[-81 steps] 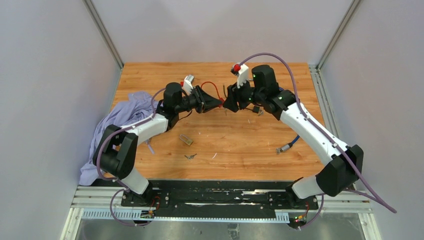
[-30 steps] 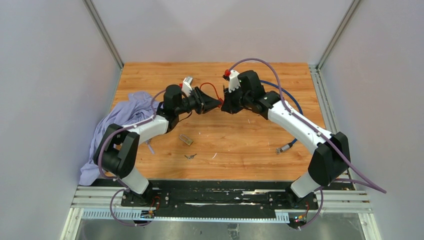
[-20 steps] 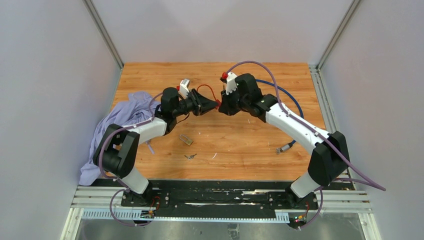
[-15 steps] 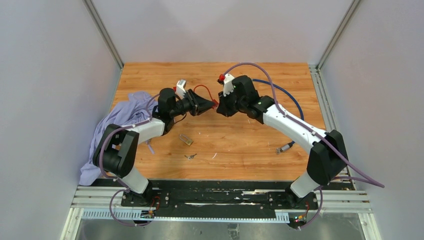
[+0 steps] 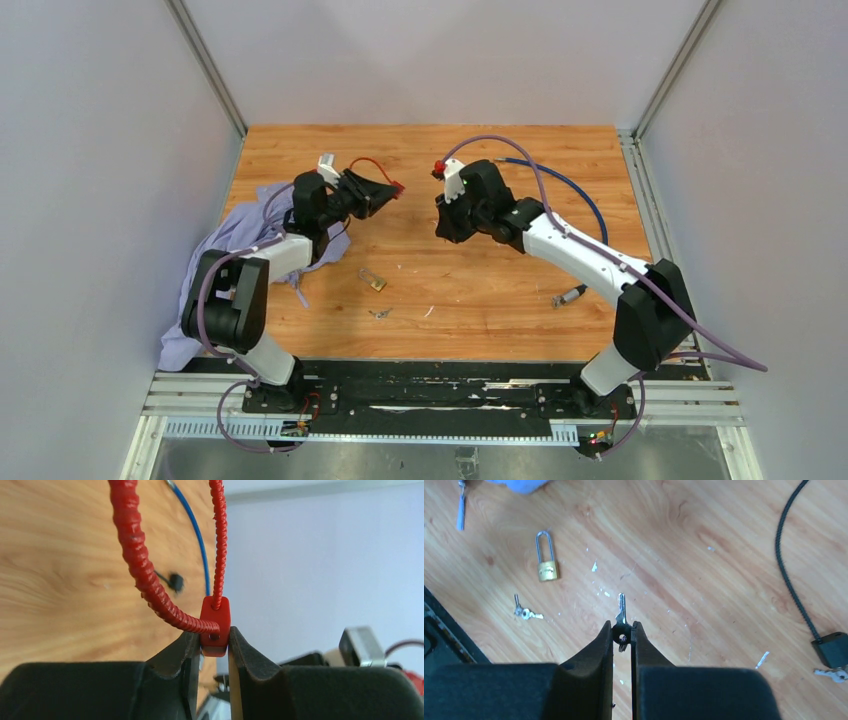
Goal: Lock with the key
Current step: Place the key at the center of the board.
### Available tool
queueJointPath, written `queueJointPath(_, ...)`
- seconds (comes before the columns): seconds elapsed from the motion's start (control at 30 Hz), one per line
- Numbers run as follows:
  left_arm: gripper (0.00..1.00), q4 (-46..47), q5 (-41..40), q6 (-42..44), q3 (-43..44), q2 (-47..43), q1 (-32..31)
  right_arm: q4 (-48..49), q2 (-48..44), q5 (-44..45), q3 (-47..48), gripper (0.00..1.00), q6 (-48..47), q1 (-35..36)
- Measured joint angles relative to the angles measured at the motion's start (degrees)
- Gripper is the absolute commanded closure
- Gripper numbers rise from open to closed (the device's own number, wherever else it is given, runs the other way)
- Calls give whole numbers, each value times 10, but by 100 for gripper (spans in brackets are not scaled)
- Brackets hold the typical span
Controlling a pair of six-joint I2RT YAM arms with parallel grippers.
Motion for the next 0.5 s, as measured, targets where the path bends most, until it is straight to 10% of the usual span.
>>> queueJointPath(0.5, 100, -107, -16, 157, 34, 0, 24, -9, -4, -52, -56, 98, -70, 1)
